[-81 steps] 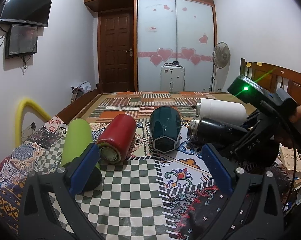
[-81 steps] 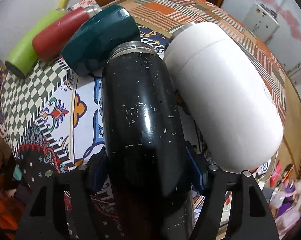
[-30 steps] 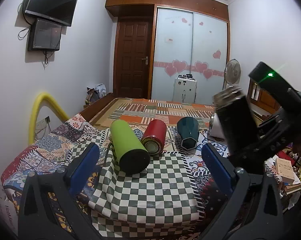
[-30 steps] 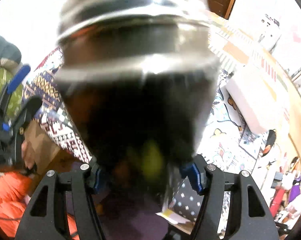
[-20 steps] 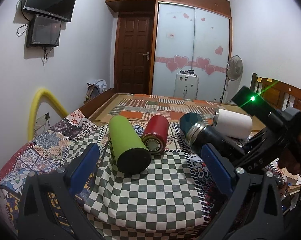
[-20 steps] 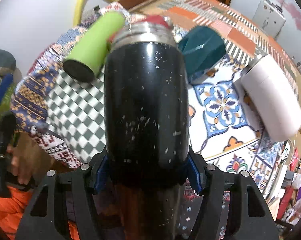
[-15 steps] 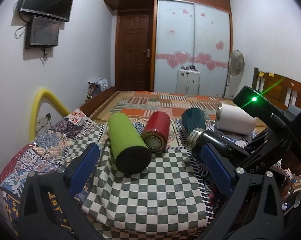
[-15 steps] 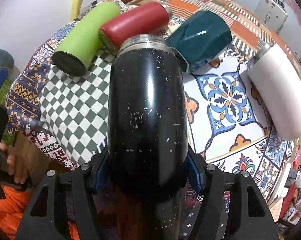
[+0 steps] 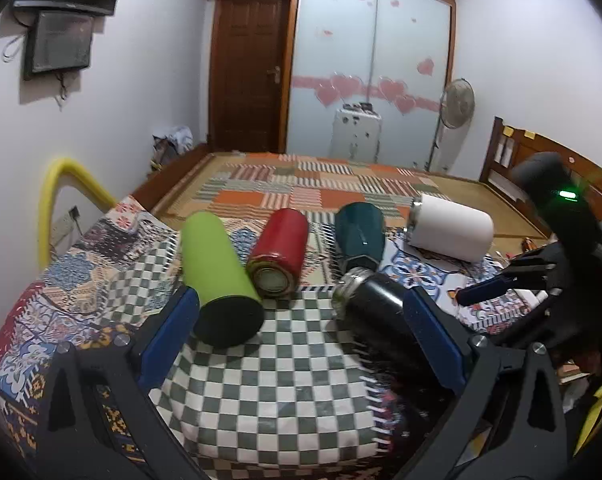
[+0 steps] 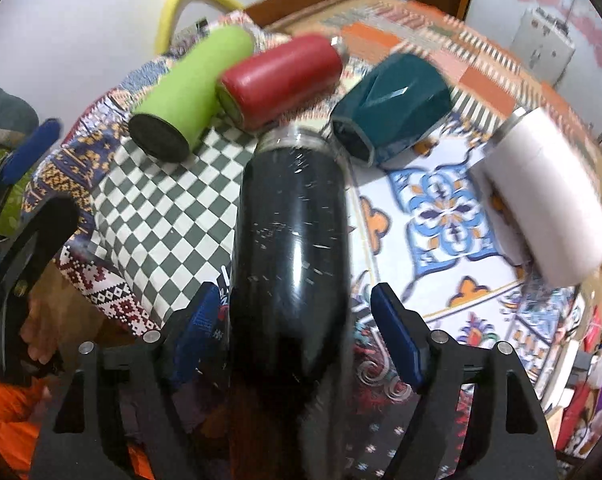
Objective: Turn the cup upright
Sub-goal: 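Bring the left gripper to the thermos and grasp it from the right gripper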
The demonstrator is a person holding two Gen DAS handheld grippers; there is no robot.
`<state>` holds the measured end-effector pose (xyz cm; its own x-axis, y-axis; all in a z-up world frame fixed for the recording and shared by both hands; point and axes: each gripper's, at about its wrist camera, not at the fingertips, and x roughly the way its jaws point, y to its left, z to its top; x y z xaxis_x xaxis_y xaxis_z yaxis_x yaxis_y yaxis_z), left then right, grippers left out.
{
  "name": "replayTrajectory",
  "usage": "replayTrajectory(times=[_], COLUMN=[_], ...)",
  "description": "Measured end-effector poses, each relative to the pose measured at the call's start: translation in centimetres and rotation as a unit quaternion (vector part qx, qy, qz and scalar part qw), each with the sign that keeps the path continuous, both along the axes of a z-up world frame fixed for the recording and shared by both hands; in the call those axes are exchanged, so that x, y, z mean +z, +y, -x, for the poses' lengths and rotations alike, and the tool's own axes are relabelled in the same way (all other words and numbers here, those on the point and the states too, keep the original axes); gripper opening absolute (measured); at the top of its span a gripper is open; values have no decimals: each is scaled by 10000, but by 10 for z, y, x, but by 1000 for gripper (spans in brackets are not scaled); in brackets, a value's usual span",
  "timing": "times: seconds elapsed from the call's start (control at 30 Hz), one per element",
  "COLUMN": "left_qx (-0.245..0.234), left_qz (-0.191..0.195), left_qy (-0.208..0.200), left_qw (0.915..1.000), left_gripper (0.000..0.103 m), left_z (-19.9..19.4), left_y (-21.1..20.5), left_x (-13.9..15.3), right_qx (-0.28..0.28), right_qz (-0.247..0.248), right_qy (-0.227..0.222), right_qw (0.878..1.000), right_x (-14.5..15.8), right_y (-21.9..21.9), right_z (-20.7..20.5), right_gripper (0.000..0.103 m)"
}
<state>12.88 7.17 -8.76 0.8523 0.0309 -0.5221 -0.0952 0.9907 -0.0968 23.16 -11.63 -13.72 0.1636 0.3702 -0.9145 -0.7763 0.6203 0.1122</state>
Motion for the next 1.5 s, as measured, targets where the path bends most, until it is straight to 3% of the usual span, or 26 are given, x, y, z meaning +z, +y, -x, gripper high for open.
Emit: replayTrajectory(times=[0.23, 0.37, 0.5, 0.67, 0.73, 0.8, 1.03, 1.23, 1.5], left_qx=[-317, -447, -459, -430, -376, -313, -211, -467, -889], left_qz=[266, 489, 550, 1019, 1180, 1258, 1062, 935, 892], left_qy=[783, 1462, 1821, 2439, 2663, 2729, 2689, 2569, 2549], left_qw=[9961, 9870, 9807, 9635, 9559, 9533, 9571, 9608, 9587], left_gripper=[103, 103, 103, 102, 94, 93, 93, 88, 70], left_z=[-35, -61, -79, -101, -108, -112, -123, -129, -122], left_y=[-23, -40, -54, -57, -58, -58, -71, -84, -93], left_x=[-3, -19, -27, -45, -52, -56, -59, -61, -53], right_qx=[-465, -784, -1043, -1283, -1347, -1375, -1512, -1614, -1719], right_qz=[-609, -804, -951, -1273, -1440, -1536, -1721, -1851, -1956], right_qy=[-987, -1554, -1859, -2037, -2026, -1980, -1909, -1813, -1809], right_qw=[9922, 9814, 9724, 9622, 9592, 9583, 9545, 9523, 9484], right_x=[48, 66, 80, 80, 77, 78, 67, 63, 66], right_y=[-56, -86, -104, -122, -128, -133, -145, -154, -163], right_z=[15, 22, 20, 23, 25, 26, 24, 21, 25], right_gripper=[75, 75, 75, 76, 77, 77, 77, 77, 77])
